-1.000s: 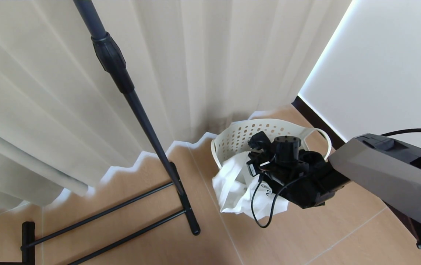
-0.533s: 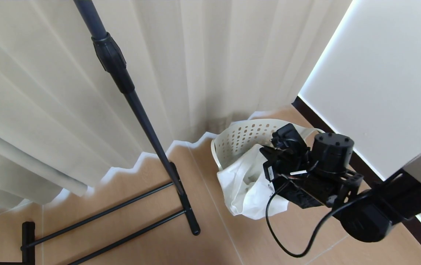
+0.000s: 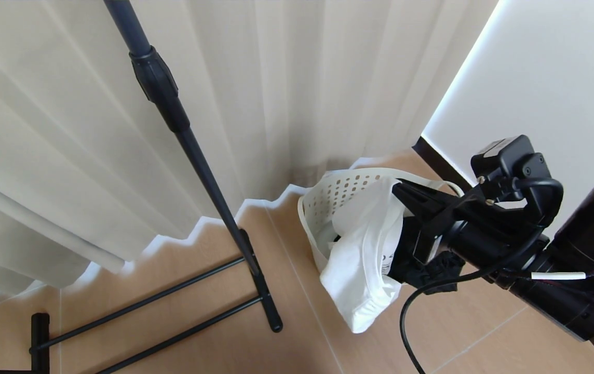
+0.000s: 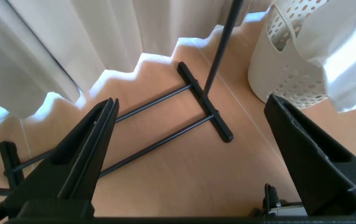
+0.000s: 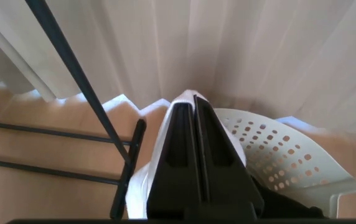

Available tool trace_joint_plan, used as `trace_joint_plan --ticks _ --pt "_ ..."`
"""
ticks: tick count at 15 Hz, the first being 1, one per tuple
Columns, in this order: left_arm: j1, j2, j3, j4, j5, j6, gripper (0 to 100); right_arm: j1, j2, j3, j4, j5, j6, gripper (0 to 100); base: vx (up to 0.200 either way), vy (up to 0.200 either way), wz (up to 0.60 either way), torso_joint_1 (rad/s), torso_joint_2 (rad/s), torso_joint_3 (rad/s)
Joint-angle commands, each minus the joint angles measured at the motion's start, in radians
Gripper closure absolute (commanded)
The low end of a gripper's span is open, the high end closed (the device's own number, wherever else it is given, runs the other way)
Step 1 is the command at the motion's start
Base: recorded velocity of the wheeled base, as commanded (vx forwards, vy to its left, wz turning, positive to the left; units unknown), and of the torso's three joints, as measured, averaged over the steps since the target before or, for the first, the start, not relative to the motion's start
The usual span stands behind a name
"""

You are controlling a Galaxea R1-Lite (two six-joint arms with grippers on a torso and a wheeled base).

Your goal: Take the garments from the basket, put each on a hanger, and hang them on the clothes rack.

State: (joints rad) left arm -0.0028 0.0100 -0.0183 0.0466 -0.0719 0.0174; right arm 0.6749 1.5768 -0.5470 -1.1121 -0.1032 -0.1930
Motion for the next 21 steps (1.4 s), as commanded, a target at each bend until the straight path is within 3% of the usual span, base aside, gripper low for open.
trace_joint_plan --ticks 1,6,13,14,16,21 --pt "0.000 -0.001 -0.002 0.001 -0.002 0.001 0 0.003 -0.034 -0.004 -0.002 0.000 0.000 100 0.000 0.000 0.00 0.000 0.00 0.000" --pt "0.000 0.001 -0.002 0.001 -0.002 -0.001 0 0.000 -0.050 -0.002 -0.002 -0.001 -0.003 100 0.000 0.000 0.00 0.001 0.00 0.019" --pt "0.000 0.001 -0.002 0.001 -0.002 -0.001 0 -0.005 -0.074 0.016 0.000 0.000 -0.005 100 0.000 0.000 0.00 0.001 0.00 0.188" --pt "0.000 0.001 -0.002 0.001 -0.002 -0.002 0 -0.051 -0.072 0.018 0.000 0.002 -0.008 100 0.000 0.000 0.00 0.002 -0.01 0.207" --pt "0.000 0.001 -0.002 0.001 -0.002 -0.002 0 -0.064 -0.074 0.019 -0.002 0.005 -0.011 100 0.000 0.000 0.00 0.000 0.00 0.198" --pt "0.000 0.001 -0.002 0.001 -0.002 -0.002 0 -0.064 -0.075 0.030 -0.002 0.007 -0.011 100 0.000 0.000 0.00 0.037 -0.32 -0.081"
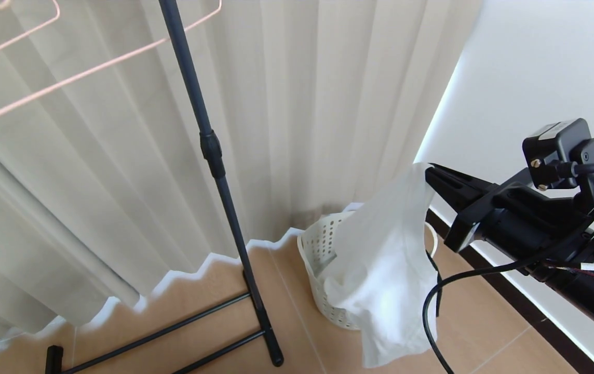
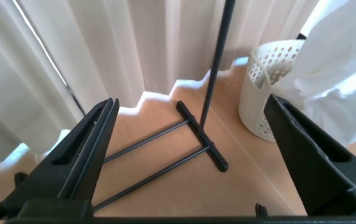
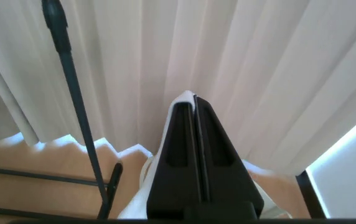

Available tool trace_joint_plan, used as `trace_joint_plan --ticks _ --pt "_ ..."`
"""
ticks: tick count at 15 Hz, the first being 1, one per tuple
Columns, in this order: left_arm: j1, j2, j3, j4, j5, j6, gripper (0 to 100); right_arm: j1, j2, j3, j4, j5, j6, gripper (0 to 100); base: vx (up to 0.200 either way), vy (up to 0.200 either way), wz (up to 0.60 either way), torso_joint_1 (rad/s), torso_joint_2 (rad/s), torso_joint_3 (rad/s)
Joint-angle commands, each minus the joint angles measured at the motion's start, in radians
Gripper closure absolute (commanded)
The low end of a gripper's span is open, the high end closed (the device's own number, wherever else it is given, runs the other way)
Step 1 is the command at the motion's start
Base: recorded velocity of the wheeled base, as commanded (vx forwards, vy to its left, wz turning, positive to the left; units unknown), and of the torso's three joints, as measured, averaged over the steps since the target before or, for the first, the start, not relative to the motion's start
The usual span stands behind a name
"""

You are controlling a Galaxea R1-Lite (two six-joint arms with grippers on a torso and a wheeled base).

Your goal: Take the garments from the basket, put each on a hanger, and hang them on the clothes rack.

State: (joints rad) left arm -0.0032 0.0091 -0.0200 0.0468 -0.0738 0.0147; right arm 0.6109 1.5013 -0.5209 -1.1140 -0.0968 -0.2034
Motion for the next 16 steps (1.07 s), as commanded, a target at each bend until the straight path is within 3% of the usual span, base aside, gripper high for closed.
trace_joint_plan --ticks 1,16 --pt "0.000 0.002 0.000 0.001 0.000 0.001 0 0.000 -0.001 0.005 0.000 0.000 -0.001 100 0.000 0.000 0.00 0.090 -0.45 -0.159" --pt "0.000 0.000 0.000 0.001 0.002 0.002 0 0.000 -0.012 0.009 -0.001 0.002 -0.025 100 0.000 0.000 0.00 0.154 -0.49 -0.177"
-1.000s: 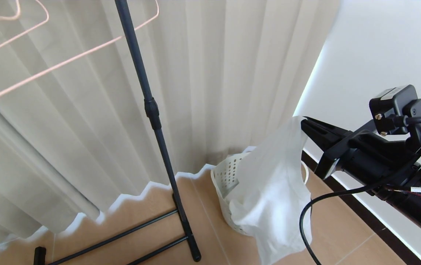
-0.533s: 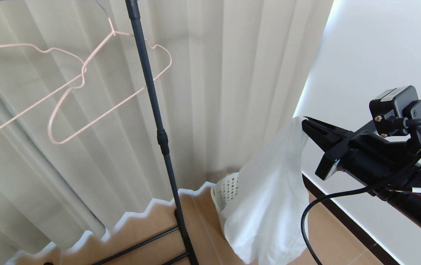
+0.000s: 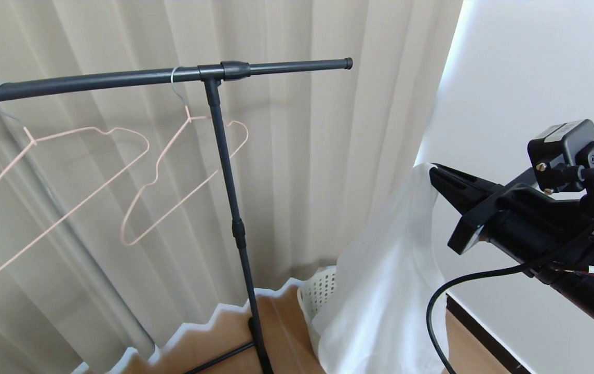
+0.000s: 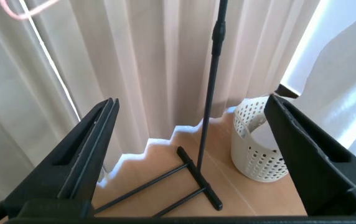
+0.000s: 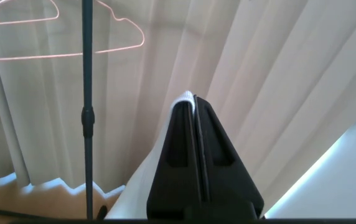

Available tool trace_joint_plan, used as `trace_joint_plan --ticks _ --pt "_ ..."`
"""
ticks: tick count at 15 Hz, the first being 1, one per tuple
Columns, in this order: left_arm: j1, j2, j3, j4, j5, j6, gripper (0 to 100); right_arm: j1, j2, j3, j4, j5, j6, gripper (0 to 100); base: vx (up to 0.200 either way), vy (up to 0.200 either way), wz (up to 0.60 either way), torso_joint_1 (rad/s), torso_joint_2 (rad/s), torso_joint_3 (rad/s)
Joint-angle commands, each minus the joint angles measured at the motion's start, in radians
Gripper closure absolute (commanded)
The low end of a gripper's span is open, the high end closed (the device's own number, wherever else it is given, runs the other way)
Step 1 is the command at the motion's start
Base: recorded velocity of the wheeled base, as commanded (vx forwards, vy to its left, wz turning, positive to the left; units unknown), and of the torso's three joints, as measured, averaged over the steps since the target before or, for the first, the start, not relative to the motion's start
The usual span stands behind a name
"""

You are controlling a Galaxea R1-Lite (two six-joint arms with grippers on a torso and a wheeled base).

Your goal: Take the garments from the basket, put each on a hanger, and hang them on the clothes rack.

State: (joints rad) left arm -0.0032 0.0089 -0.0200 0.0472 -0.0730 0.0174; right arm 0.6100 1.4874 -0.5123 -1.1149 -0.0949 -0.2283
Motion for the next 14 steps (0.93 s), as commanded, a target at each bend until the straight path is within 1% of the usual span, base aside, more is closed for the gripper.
trace_joint_plan --ticks 1,8,12,14 --pt "0.000 0.002 0.000 0.000 -0.001 0.001 0 0.001 0.002 0.000 0.000 0.000 0.000 100 0.000 0.000 0.00 0.212 -0.55 -0.330" --pt "0.000 0.000 0.000 0.000 -0.001 -0.001 0 0.001 -0.001 0.008 0.000 0.001 0.000 100 0.000 0.000 0.00 0.236 -0.58 -0.336" --pt "0.000 0.000 0.000 0.000 -0.001 -0.001 0 0.001 -0.003 0.014 0.000 0.001 -0.005 100 0.000 0.000 0.00 0.181 -0.41 -0.233" --pt "0.000 0.002 0.000 0.000 -0.001 -0.001 0 0.001 -0.006 0.017 0.000 0.001 -0.023 100 0.000 0.000 0.00 0.173 -0.38 -0.210"
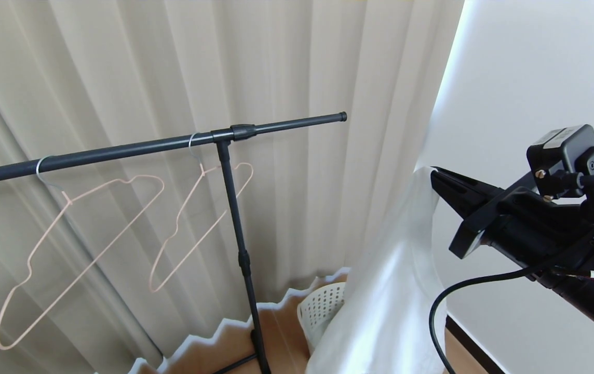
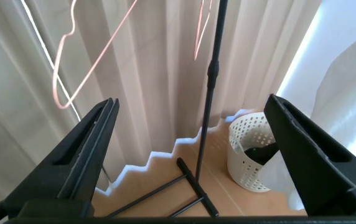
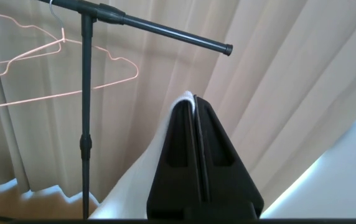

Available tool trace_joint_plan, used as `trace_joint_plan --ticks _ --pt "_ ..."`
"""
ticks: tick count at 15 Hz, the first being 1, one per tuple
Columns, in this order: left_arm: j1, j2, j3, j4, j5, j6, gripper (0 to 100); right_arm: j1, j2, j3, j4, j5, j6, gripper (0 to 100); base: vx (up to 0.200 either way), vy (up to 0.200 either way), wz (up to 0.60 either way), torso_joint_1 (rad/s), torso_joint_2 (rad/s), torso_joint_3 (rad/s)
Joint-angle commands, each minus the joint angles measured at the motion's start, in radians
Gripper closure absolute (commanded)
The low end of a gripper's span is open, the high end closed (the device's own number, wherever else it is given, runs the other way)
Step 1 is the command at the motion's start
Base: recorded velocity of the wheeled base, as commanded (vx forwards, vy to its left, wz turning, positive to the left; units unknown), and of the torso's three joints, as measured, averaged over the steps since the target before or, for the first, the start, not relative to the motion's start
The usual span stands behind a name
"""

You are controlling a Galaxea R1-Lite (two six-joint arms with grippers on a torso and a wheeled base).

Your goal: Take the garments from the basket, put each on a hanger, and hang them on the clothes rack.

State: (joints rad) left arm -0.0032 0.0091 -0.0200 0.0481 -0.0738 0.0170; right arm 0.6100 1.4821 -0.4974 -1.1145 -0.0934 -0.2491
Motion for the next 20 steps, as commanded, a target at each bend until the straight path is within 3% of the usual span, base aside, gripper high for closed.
trace_joint_plan --ticks 1,13,20 --pt "0.000 0.000 0.000 -0.001 0.000 0.000 0 0.001 0.000 0.007 -0.001 0.001 -0.002 100 0.000 0.000 0.00 0.168 -0.36 -0.203" --pt "0.000 0.002 0.000 -0.001 0.000 -0.002 0 0.001 0.000 0.013 -0.001 0.001 -0.002 100 0.000 0.000 0.00 0.158 -0.34 -0.187" --pt "0.000 0.002 0.000 -0.001 0.002 0.000 0 0.001 -0.005 0.017 -0.002 0.000 -0.004 100 0.000 0.000 0.09 0.049 -0.10 -0.054"
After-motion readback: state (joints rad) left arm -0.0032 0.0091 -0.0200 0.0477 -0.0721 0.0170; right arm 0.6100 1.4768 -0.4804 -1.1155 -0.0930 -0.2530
